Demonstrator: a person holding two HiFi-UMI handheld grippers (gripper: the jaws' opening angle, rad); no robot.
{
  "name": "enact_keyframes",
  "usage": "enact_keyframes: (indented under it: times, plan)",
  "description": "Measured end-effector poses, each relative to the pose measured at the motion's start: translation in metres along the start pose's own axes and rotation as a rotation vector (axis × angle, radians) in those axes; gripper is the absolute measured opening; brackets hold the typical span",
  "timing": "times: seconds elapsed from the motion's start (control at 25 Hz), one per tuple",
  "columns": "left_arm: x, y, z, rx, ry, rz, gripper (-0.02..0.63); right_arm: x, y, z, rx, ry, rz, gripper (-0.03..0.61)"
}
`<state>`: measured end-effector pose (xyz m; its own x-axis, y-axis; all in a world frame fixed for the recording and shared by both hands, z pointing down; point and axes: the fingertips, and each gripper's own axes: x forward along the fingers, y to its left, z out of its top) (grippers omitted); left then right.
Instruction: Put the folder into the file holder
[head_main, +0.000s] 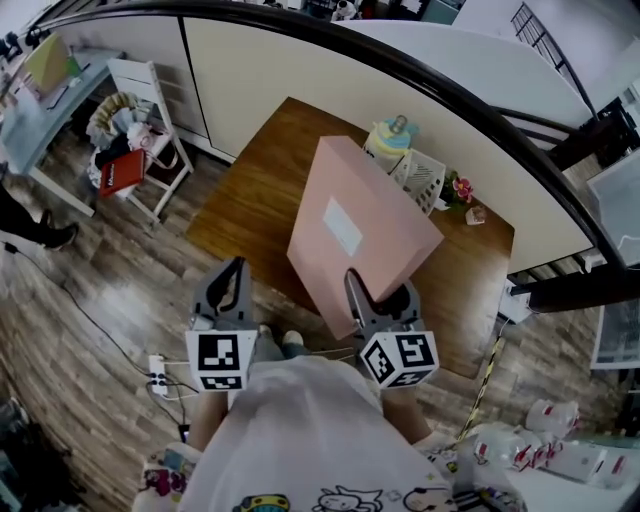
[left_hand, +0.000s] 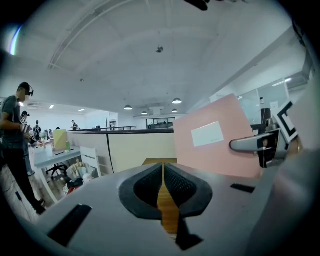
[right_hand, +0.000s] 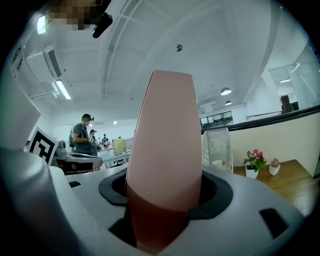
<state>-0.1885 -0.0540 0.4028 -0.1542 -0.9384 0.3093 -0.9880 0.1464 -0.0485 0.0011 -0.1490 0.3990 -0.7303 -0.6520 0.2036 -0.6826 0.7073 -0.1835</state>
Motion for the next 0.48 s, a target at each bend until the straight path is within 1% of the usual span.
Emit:
enact_keyframes:
  times: [0.48]
  plan:
    - [0.015,0.005,0.002,0.029,-0.001,-0.191,0.014,-0.017,0.021,0.003,0.037,-0.038,-0.168,0.284]
